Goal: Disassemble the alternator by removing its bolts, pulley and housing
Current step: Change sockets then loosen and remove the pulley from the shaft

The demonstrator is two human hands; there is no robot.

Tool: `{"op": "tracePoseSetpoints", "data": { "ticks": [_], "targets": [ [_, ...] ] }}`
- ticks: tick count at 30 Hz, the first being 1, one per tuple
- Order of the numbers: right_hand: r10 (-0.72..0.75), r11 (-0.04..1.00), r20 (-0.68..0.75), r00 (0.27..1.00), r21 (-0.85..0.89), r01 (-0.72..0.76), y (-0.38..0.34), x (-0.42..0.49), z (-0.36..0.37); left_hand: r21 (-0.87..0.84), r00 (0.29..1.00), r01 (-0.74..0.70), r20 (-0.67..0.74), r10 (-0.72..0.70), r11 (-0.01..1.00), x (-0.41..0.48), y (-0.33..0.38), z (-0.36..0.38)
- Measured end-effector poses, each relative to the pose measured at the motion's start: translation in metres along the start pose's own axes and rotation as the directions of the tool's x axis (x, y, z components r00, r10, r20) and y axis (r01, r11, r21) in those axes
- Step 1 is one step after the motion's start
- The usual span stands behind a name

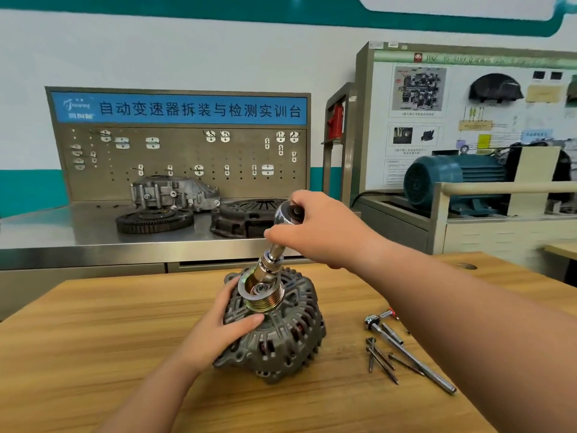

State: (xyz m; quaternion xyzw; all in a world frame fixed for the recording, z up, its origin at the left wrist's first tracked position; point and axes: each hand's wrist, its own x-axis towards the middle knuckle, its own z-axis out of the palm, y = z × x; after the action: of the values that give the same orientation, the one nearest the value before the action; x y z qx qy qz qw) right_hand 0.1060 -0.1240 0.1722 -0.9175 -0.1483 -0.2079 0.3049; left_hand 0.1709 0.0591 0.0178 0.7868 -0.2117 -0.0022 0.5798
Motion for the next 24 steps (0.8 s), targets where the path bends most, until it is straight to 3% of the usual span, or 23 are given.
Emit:
{"op": "tracePoseSetpoints", "data": {
  "ticks": [5, 11, 14, 19, 22, 24],
  "targets": [
    [-0.001, 0.989, 0.110, 0.994, -0.148, 0.018, -0.002, 0.003, 0.006, -0.154, 0.979, 0.046, -0.192, -0.075, 0.987, -0.014, 0.001, 0.033],
    [0.004, 0.962, 0.142, 0.990, -0.272, 0.036, 0.004, 0.001, -0.005, 0.104, 0.853, 0.218, -0.503, -0.138, 0.970, -0.028, 0.024, 0.089],
    [0.062, 0.979, 0.146, 0.987, -0.202, -0.031, 0.017, -0.002, -0.011, 0.124, 0.848, 0.260, -0.505, -0.164, 0.958, -0.025, 0.034, 0.106],
    [0.266, 0.951, 0.106, 0.958, 0.135, -0.279, 0.049, -0.010, -0.023, 0.206, 0.859, 0.300, -0.483, -0.170, 0.931, -0.019, 0.046, 0.112],
    [0.304, 0.926, 0.093, 0.948, 0.204, -0.317, 0.063, -0.012, -0.026, 0.307, 0.915, 0.295, -0.365, -0.174, 0.905, -0.018, 0.049, 0.099],
    [0.309, 0.929, 0.097, 0.946, 0.182, -0.323, 0.068, -0.009, -0.027, 0.481, 0.957, 0.264, -0.242, -0.163, 0.836, -0.019, 0.057, 0.077]
  ]
}}
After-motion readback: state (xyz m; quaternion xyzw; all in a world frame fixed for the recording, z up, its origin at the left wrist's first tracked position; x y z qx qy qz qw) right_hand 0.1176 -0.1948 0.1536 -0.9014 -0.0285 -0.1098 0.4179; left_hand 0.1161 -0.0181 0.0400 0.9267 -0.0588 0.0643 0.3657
